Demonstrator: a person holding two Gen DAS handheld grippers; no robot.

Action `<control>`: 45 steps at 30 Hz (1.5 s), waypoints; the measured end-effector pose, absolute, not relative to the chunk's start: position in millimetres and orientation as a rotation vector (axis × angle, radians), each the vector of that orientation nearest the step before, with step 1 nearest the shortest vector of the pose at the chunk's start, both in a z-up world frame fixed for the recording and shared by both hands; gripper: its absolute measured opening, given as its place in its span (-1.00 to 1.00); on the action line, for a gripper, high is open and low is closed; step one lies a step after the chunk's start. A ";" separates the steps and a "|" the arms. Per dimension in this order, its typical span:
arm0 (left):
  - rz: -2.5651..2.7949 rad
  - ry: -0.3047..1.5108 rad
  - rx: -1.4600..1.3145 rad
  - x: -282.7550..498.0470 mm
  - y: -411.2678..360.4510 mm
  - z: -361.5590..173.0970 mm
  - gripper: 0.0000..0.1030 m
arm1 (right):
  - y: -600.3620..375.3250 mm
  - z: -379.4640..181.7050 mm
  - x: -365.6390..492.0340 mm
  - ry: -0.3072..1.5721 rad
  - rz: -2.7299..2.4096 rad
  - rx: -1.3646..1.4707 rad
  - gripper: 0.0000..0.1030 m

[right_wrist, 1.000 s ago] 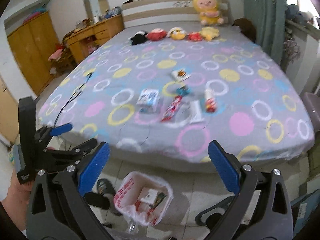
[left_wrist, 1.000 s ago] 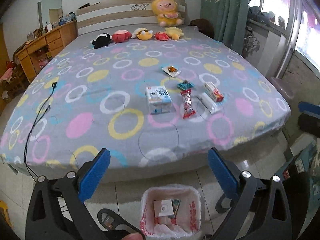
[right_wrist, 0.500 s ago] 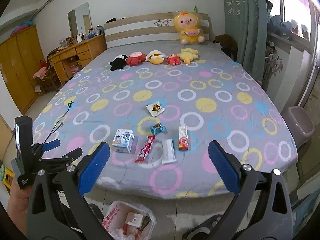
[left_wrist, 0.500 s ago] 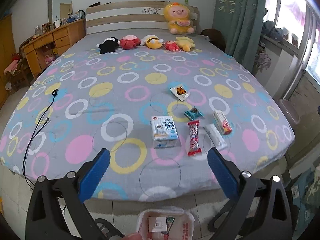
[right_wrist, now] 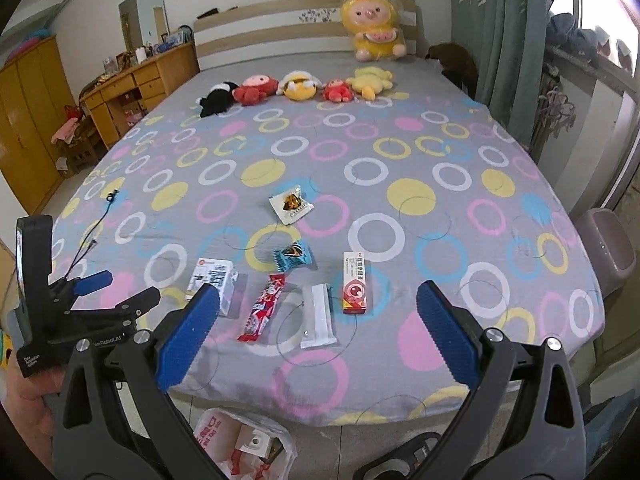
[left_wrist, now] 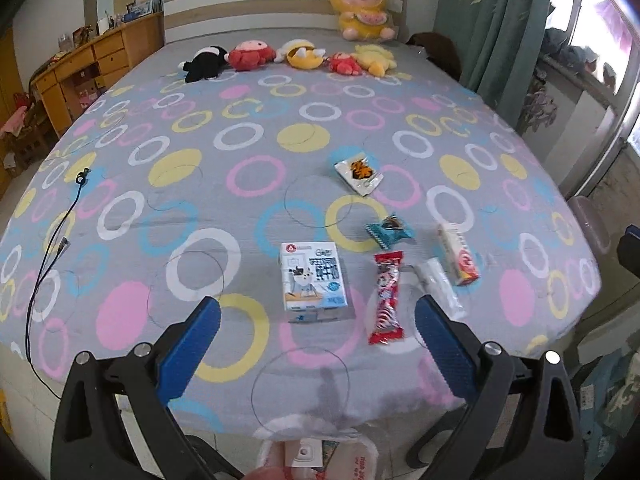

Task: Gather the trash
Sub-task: 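Grasp the blue-white milk carton with the left tool while the right tool grasps the red-white ointment box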

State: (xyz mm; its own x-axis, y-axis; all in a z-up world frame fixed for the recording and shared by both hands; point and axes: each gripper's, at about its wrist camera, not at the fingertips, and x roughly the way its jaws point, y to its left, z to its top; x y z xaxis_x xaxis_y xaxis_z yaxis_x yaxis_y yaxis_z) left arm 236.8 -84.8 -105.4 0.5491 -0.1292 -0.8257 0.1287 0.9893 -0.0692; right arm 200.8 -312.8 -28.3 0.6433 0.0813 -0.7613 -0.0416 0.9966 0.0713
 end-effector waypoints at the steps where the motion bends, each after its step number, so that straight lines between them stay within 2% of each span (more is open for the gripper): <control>1: -0.152 0.988 0.002 241.5 -86.1 -109.6 0.85 | -313.8 -31.3 204.9 0.877 0.071 0.050 0.87; 11: -0.095 1.135 0.016 305.0 -95.3 -174.5 0.85 | -326.4 -85.6 273.6 0.989 0.056 0.066 0.87; 31: -0.043 1.262 0.052 349.7 -100.5 -241.9 0.85 | -331.9 -191.1 356.2 1.210 -0.008 0.070 0.87; 45: -0.038 1.285 0.069 357.6 -94.9 -268.3 0.86 | -342.8 -261.5 376.0 1.342 -0.071 0.093 0.87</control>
